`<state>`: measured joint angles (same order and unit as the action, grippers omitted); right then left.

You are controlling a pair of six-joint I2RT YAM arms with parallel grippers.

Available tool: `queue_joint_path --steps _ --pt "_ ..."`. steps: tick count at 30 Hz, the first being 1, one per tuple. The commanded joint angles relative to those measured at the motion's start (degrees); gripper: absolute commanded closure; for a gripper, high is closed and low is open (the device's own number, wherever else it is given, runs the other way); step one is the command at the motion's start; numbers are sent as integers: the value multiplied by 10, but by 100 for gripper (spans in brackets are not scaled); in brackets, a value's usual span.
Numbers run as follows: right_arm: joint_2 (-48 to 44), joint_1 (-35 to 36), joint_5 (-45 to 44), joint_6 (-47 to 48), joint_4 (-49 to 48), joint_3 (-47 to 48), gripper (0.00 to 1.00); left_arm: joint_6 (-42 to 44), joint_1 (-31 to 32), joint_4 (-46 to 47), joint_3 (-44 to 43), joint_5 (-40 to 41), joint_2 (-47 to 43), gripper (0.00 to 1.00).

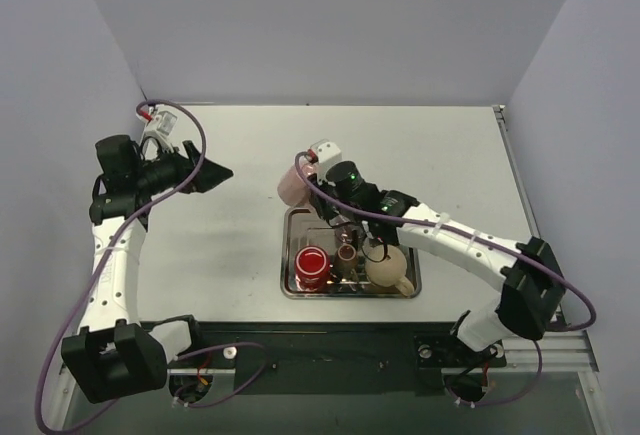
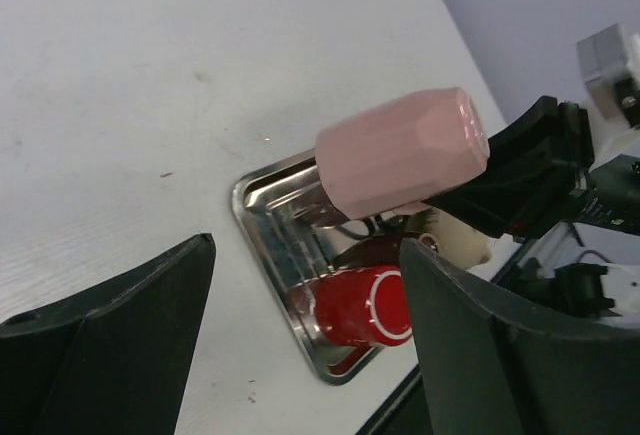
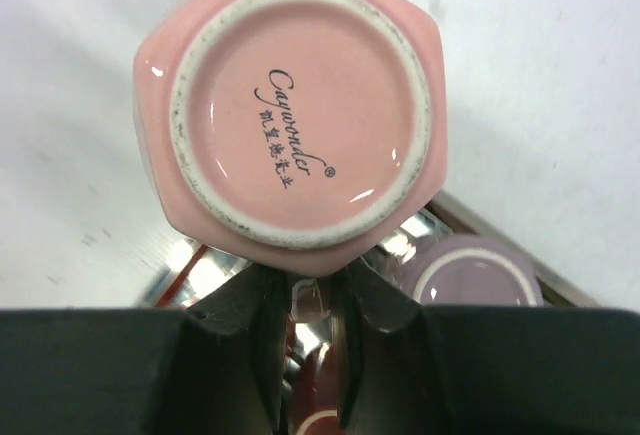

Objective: Turn the mug right side up

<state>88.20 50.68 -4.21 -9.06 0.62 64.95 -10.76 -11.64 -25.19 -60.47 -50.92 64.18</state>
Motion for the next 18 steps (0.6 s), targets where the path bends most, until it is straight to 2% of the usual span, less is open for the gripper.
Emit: queue_joint_path --steps 1,4,8,14,18 --pt "-82 -3 15 -54 -161 43 100 -189 28 144 -9 -103 2 16" --pt "-102 -3 31 -96 -227 41 100 -308 62 288 31 -102 -11 16" --pt "-102 -1 63 -121 -257 57 100 -399 86 374 42 -104 -14 16" --pt "-87 8 107 -146 -281 76 100 -458 110 438 52 -92 -6 16" --pt "-75 9 141 -171 -309 72 100 -504 111 502 63 -89 -5 22"
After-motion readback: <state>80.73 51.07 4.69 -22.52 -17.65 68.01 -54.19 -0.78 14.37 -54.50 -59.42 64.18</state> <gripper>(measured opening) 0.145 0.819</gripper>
